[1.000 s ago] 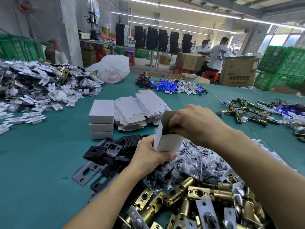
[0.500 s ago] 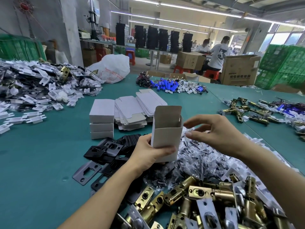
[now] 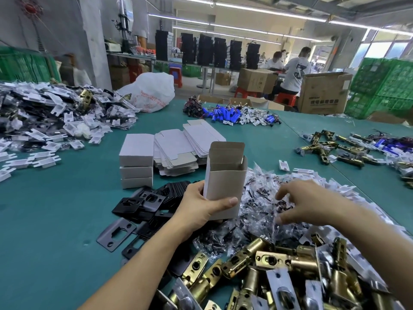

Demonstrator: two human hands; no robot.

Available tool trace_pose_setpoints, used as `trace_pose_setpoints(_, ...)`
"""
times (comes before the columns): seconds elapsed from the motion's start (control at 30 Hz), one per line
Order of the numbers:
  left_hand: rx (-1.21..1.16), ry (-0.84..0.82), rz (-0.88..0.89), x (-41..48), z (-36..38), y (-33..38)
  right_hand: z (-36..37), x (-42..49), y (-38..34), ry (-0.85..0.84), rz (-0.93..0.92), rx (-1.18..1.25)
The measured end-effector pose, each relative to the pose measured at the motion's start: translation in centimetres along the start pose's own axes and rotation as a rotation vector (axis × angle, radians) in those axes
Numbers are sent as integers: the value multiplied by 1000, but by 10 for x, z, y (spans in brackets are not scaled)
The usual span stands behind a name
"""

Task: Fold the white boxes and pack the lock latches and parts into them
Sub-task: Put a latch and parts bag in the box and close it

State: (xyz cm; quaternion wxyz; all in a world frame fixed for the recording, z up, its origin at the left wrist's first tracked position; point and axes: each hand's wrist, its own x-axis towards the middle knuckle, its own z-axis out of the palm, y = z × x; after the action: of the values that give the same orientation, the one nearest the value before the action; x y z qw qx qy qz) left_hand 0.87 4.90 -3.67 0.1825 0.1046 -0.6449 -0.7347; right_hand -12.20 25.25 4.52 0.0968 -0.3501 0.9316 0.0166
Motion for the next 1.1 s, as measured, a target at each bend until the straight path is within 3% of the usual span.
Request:
trace_pose_setpoints(0.27, 8, -3, 58, -1, 1, 2, -13, -4, -4, 124, -72, 23)
trace_pose_setpoints(0.4, 20, 3, 71, -1, 3, 1, -40, -21, -32, 483, -282, 468)
trace_pose_setpoints(0.47, 13, 8, 66, -1, 3, 1, -50, -27, -53, 546, -404, 664)
trace_pose_setpoints(0.63, 10, 7, 55, -2, 3, 2, -56, -12, -84, 659, -427, 637)
trace_pose_setpoints(0.83, -1, -18, 66, -3, 3, 4, -49, 3, -96, 553, -454, 431)
trace_pose_setpoints(1.0, -6, -22, 58, -1, 3, 2, -43, 7, -99, 350, -443, 292)
trace_pose_setpoints(1.1, -7, -13, 66, -1, 3, 0, -43, 5, -99, 333, -445, 233)
